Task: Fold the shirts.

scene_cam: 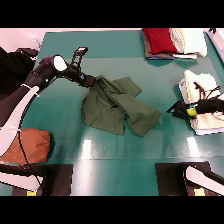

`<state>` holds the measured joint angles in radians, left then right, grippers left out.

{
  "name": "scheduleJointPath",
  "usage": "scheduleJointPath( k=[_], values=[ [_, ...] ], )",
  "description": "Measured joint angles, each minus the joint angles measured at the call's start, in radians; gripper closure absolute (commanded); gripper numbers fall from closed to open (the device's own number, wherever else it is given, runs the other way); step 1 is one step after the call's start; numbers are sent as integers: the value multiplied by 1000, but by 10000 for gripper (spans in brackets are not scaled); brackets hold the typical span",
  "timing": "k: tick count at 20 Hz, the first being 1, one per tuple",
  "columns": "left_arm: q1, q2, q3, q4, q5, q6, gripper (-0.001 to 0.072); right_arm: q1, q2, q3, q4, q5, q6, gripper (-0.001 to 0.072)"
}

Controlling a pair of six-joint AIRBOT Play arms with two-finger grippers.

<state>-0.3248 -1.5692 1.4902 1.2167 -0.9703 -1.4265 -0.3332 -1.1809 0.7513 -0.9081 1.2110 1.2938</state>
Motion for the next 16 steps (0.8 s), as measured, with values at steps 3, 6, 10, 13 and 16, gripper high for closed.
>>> scheduleJointPath(
  k=[3, 6, 10, 13, 16],
  values=[
    [0, 2, 2, 0, -13, 2, 677, 63, -100, -23, 77, -75, -39, 256],
    [0, 2, 2, 0, -26, 3, 678, 132, -174, 19, 108, -128, -53, 625],
    [0, 32, 8, 16, -52, 3, 678, 187, -188, 133, 116, -177, -83, 691],
    [-1, 132, 57, 88, -87, 8, 677, 179, -97, 280, 119, -139, -100, 692],
    [0, 281, 140, 147, -143, 34, 678, 140, 43, 450, 119, -78, -105, 692]
  ],
)
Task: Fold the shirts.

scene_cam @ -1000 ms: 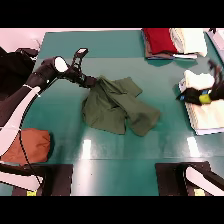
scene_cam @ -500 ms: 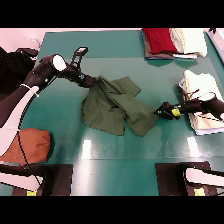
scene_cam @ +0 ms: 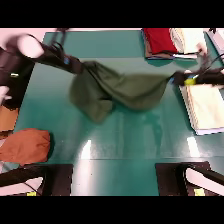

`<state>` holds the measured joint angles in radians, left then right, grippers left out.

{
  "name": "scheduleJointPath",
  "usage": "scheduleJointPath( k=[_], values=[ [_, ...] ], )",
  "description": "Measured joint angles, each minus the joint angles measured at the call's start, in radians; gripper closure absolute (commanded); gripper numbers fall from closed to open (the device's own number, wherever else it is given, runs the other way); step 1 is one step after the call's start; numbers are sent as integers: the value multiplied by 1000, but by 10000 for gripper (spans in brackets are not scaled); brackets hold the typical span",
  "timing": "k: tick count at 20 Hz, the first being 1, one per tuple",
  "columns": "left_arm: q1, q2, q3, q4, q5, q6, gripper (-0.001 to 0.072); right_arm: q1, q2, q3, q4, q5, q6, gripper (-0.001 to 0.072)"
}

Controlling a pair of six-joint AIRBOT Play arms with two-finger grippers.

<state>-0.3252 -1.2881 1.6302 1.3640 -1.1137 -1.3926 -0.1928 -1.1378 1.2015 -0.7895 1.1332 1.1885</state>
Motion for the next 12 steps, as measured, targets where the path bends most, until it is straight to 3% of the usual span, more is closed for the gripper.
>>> scheduleJointPath(
  k=[7, 12],
  values=[
    [0, 339, 124, 12, -115, 49, 678, -111, 257, 330, 2, 133, 18, 693],
    [0, 385, 113, 8, -175, 56, 678, -164, 254, 473, 1, 209, 85, 693]
  ],
)
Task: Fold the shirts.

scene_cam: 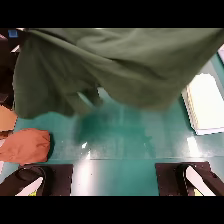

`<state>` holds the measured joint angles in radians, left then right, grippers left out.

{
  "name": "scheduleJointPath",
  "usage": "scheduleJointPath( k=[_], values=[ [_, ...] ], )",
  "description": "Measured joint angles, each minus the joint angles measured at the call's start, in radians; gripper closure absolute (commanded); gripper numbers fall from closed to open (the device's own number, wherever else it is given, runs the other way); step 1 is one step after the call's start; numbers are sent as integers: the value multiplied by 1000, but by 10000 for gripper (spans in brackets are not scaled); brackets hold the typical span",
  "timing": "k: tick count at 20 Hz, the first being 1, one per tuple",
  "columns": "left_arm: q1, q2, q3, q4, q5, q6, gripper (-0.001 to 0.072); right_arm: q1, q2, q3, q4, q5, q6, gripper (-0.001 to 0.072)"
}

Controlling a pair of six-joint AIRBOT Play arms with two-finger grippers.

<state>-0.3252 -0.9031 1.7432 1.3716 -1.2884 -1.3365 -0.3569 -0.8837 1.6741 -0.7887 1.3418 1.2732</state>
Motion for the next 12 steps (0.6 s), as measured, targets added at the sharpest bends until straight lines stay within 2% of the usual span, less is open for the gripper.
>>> scheduleJointPath(
  k=[5, 8, 9, 10, 11, 12],
  values=[
    [0, -139, -174, -5, -29, 8, 677, 89, -164, -26, -142, 79, 84, 693],
    [0, -283, -302, -10, 35, 24, 676, 172, -303, -145, -236, 82, 107, 692],
    [0, -333, -326, -11, 65, 27, 654, 192, -348, -180, -249, 63, 112, 692],
    [0, -383, -345, -10, 100, 30, 358, 209, -397, -211, -262, 37, 114, 685],
    [0, -423, -357, -3, 133, 30, 168, 220, -440, -230, -273, 14, 119, 475],
    [2, -454, -361, 5, 161, 28, 163, 226, -481, -237, -274, -14, 121, 291]
  ],
)
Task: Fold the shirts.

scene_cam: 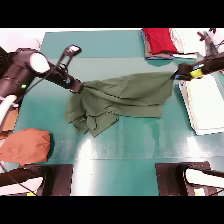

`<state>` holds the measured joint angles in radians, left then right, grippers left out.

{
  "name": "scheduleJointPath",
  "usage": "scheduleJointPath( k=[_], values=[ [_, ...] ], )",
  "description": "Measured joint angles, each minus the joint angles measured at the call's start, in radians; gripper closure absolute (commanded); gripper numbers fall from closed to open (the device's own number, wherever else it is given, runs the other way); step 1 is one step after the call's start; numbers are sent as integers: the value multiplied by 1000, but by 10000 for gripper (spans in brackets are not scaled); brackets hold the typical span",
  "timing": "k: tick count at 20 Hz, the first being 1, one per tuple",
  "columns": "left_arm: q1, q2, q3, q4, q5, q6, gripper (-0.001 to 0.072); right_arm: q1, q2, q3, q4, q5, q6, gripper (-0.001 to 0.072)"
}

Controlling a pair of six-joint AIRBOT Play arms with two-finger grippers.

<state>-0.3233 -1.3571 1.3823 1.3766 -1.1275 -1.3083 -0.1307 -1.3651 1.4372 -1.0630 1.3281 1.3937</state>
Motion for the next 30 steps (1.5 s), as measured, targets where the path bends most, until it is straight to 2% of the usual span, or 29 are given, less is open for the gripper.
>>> scheduleJointPath(
  k=[3, 7, 12, 18, 24, 25, 26, 27, 28, 30],
  values=[
    [53, -47, 32, 14, 27, -31, 163, -8, -93, 43, 35, -29, 2, 302],
    [217, -12, 61, -3, -56, -79, 162, -46, -101, 98, 94, 8, -16, 302],
    [388, 133, -186, -98, -86, -119, 162, -57, 21, 8, 114, 17, -55, 302],
    [435, 248, -568, -237, 30, -139, 161, -39, 145, -167, 124, -55, -72, 302],
    [439, 266, -742, -409, 229, -76, 164, -36, 171, -216, 128, -66, -75, 302],
    [439, 266, -752, -438, 262, -68, 212, -35, 172, -218, 129, -65, -76, 302],
    [439, 267, -759, -462, 285, -62, 428, -35, 172, -219, 129, -63, -76, 302],
    [439, 267, -764, -480, 303, -56, 592, -35, 174, -220, 129, -61, -76, 303],
    [439, 269, -765, -495, 315, -52, 677, -35, 175, -221, 129, -57, -76, 302],
    [439, 270, -748, -512, 324, -42, 678, -41, 177, -222, 128, -39, -80, 303]
  ],
)
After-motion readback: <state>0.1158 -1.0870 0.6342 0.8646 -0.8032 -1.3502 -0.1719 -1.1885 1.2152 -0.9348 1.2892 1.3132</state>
